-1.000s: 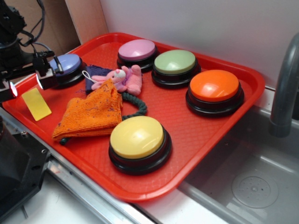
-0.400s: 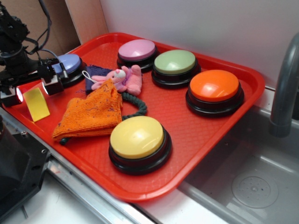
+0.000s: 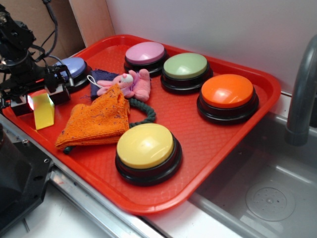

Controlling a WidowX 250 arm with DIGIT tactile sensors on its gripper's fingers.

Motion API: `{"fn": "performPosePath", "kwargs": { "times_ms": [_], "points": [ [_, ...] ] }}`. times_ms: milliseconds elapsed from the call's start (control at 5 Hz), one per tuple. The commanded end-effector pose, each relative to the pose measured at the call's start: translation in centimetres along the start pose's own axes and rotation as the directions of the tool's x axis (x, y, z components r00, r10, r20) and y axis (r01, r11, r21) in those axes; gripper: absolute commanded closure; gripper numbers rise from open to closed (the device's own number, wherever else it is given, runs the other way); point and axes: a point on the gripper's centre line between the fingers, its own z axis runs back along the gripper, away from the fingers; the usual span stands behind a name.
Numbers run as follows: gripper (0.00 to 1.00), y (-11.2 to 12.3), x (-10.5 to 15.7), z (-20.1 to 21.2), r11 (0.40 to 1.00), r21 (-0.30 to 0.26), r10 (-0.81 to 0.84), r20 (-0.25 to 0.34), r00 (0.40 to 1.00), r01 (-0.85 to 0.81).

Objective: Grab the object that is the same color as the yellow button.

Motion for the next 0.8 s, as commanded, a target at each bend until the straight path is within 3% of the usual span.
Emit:
{"fn": "performPosePath", "kwargs": {
  "times_ms": [0, 200, 400, 600],
  "points": [
    [1.0, -1.0, 0.0, 2.7, 0.989, -0.063, -0.132, 0.024, 0.991, 0.133],
    [1.0, -3.6, -0.4, 5.7, 0.941, -0.122, -0.32, -0.009, 0.947, 0.317],
    [1.0, -6.1, -0.8, 9.3, 0.848, -0.191, -0.511, -0.05, 0.858, 0.494],
    [1.0, -8.3, -2.1, 12.1, 0.747, -0.229, -0.649, -0.045, 0.76, 0.624]
  ]
}}
